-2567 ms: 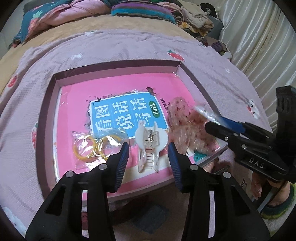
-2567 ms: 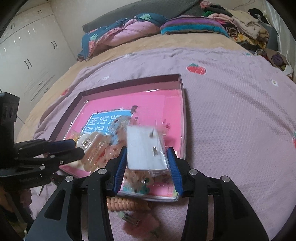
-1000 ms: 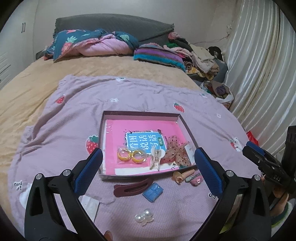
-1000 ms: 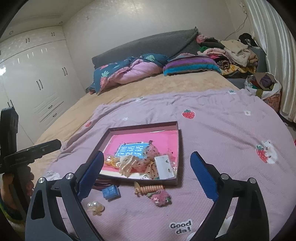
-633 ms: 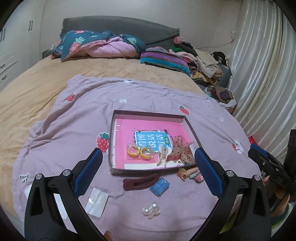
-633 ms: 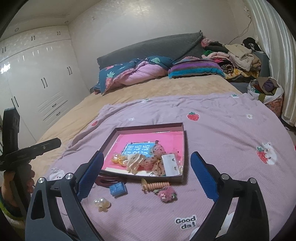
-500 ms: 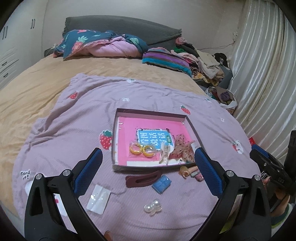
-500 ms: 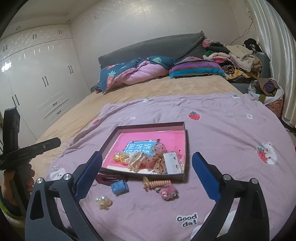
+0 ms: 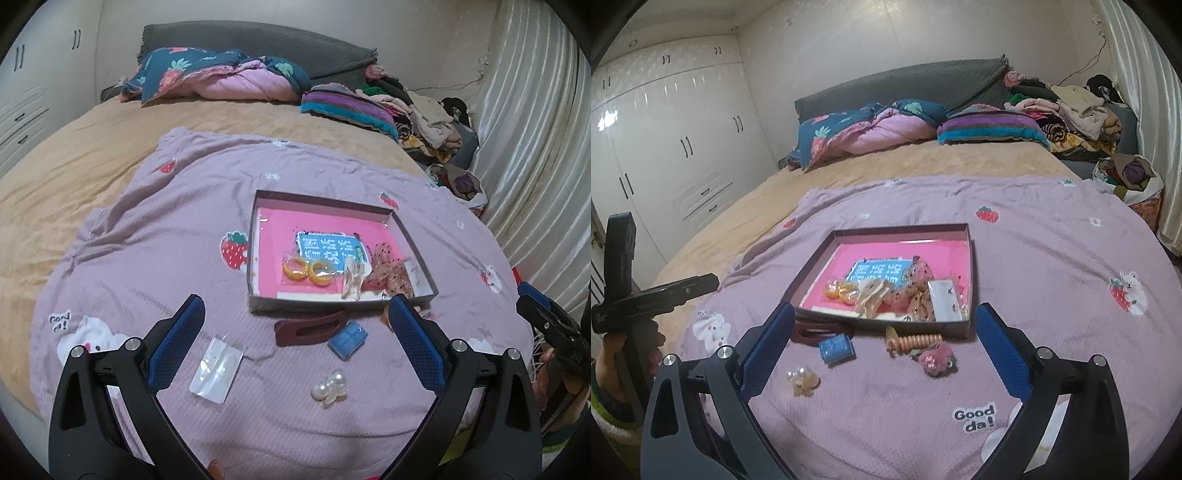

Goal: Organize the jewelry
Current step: 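Lift both open tools away from the tray toward the remaining jewelry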

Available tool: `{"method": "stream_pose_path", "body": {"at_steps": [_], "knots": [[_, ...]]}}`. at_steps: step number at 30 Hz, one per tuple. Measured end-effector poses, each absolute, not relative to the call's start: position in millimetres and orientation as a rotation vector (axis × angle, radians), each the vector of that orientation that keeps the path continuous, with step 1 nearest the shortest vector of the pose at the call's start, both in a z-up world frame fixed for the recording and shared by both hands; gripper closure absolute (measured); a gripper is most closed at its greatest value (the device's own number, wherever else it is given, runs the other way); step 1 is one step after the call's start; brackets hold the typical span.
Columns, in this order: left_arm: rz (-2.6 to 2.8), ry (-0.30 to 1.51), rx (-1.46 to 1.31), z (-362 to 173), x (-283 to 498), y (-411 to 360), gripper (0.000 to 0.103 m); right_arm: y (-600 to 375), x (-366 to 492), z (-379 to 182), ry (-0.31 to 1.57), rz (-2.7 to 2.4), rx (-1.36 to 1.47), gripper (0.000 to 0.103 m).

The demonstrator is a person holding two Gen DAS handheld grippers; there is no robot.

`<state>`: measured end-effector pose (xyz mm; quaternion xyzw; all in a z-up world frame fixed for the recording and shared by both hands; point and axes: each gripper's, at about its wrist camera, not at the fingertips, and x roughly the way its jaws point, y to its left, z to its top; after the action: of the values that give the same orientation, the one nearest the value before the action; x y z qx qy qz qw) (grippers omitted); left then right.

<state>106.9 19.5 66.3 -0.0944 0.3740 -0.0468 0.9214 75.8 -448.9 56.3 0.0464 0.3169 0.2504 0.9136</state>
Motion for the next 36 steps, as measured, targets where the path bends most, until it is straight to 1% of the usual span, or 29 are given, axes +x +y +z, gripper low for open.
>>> {"method": "stream_pose_path", "body": {"at_steps": [36], "knots": [[-0.004,0.946,-0.101,-21.3,77.9,37.7,0.010,-422.6,55.3,-10.3,0.810,0.566,-0.017,0.006]]}}
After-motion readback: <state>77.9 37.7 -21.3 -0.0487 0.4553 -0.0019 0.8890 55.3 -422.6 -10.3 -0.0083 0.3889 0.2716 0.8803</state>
